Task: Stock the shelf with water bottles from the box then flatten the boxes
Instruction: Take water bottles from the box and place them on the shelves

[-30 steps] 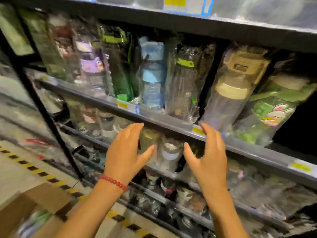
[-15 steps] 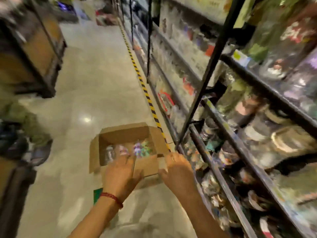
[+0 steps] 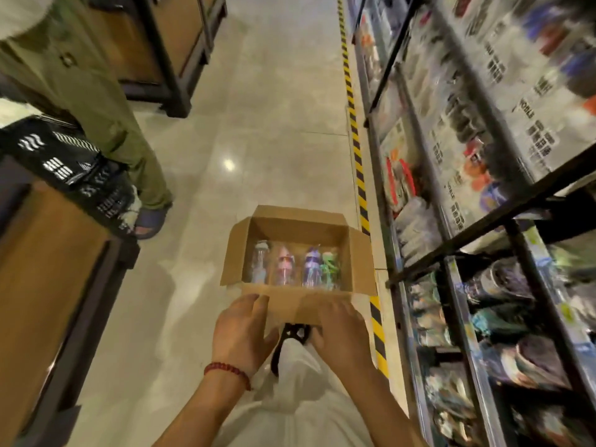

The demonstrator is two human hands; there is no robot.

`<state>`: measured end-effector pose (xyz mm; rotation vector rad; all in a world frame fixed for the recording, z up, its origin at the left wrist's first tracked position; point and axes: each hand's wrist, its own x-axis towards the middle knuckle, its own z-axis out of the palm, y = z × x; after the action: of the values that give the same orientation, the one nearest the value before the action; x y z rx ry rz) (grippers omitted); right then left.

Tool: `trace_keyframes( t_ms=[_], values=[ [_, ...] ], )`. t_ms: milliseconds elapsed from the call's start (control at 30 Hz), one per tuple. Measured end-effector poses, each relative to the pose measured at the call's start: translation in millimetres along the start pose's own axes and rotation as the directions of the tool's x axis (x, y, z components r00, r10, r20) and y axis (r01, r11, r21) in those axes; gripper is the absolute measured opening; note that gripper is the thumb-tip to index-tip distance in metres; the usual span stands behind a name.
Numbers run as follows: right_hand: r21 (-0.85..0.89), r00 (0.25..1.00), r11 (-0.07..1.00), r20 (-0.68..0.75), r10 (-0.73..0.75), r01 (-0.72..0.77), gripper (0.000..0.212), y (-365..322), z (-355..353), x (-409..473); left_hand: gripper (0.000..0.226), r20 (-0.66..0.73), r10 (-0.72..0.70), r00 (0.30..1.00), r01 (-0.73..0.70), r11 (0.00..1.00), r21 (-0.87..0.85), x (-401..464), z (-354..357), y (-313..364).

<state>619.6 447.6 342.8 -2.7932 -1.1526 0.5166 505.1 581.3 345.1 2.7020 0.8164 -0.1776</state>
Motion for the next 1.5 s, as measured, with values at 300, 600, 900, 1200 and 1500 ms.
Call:
trace_keyframes(
  t_ms=[300, 600, 900, 1200, 1500],
  values=[
    [0.055, 0.994, 0.998, 0.111, 0.022, -0.028, 0.031, 43, 23, 162, 0.049, 0.13, -0.07, 0.989, 0.073, 0.997, -0.014, 178, 23, -18],
    [0.088, 0.934, 0.966, 0.288, 0.211, -0.245, 0.026, 93, 156, 315, 0.05, 0.272, -0.137, 0.952, 0.193, 0.962, -0.191, 329, 175, -49],
    [0.171, 0.852, 0.874, 0.37, 0.371, -0.455, 0.043, 201, 366, 419, 0.066, 0.507, -0.122, 0.853, 0.27, 0.936, -0.228, 432, 418, -57],
    [0.205, 0.696, 0.683, 0.406, 0.592, -0.701, 0.081, 264, 502, 448, 0.089, 0.66, -0.233, 0.715, 0.55, 0.77, -0.324, 470, 575, -61],
    [0.291, 0.529, 0.442, 0.482, 0.698, -0.848, 0.097, 283, 543, 468, 0.082, 0.683, -0.272, 0.677, 0.677, 0.593, -0.435, 484, 626, -49]
  ],
)
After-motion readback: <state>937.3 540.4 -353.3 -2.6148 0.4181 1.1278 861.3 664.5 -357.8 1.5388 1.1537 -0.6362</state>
